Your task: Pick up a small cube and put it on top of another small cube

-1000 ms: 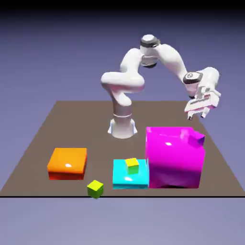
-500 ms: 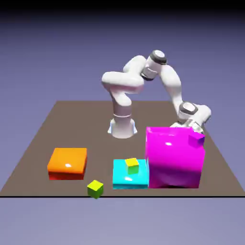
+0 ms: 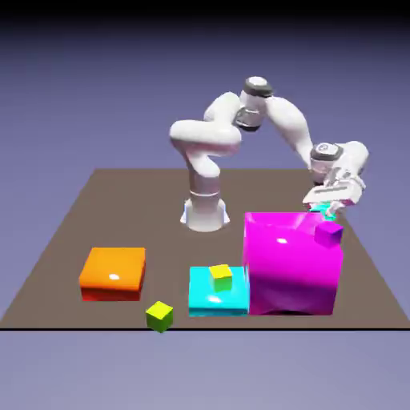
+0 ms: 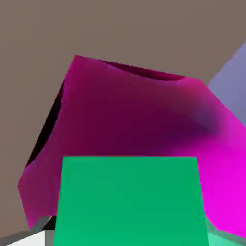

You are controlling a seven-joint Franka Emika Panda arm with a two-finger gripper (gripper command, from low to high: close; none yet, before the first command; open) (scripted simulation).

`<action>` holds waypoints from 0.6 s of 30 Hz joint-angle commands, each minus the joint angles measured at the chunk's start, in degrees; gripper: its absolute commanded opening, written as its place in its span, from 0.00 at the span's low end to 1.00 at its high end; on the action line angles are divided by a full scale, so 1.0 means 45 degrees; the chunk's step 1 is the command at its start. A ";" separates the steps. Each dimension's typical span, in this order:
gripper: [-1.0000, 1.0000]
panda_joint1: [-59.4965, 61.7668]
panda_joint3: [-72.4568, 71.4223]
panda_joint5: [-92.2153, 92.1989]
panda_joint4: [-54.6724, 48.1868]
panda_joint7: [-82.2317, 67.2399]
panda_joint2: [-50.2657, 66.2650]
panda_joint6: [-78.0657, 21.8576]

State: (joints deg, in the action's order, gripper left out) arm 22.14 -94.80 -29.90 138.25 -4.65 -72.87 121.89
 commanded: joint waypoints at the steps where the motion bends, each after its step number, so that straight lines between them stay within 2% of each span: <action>1: 0.00 0.0111 0.0462 -0.0278 0.0079 0.0558 0.0420 0.0019; 18: 0.00 0.2509 0.8218 -0.5889 0.1515 0.9783 0.8265 -0.0086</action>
State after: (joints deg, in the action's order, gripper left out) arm 33.43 -57.82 -56.61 145.06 39.27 -35.68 121.50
